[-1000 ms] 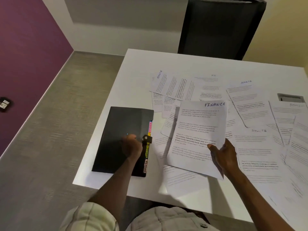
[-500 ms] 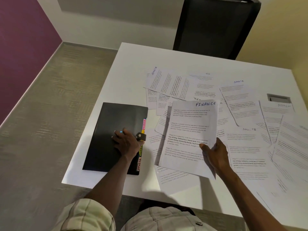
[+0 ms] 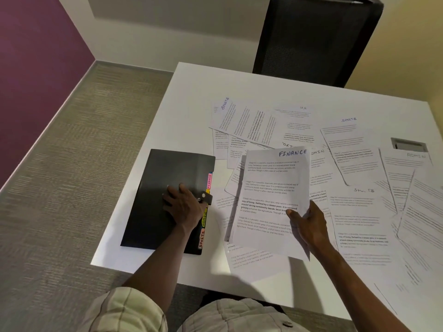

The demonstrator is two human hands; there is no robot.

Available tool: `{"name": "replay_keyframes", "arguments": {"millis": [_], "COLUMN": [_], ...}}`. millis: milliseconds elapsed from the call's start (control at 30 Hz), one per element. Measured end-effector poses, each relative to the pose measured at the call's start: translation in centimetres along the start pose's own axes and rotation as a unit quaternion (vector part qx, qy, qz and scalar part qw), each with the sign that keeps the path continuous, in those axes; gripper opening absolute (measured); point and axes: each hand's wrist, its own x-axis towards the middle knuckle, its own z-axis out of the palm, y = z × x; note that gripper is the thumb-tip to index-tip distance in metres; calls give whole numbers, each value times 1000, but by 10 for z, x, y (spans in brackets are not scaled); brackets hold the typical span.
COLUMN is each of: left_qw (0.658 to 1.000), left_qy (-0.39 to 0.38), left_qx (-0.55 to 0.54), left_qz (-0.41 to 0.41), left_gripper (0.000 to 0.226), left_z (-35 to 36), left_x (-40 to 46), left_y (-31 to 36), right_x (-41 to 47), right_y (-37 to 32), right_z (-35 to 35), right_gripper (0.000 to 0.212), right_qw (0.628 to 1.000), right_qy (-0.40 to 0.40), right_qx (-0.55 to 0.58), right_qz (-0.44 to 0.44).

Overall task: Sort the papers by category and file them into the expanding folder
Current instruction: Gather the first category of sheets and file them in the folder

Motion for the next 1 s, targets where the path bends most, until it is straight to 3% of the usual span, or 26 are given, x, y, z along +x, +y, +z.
{"name": "replay_keyframes", "arguments": {"millis": [433, 1000], "left_qw": [994, 996], "left_qy": [-94, -80], "left_qx": [46, 41], "left_qz": [28, 29], "left_gripper": [133, 123], "left_z": [-14, -1], "left_x": [15, 9], "left_y": [8, 14], "right_x": [11, 15], "right_y": [2, 9], "right_z": [-2, -14], "right_gripper": [45, 40], "right_qw": [1000, 1000], "right_qy": [-5, -10], "right_qx": [-12, 0], "right_qz": [0, 10]}}
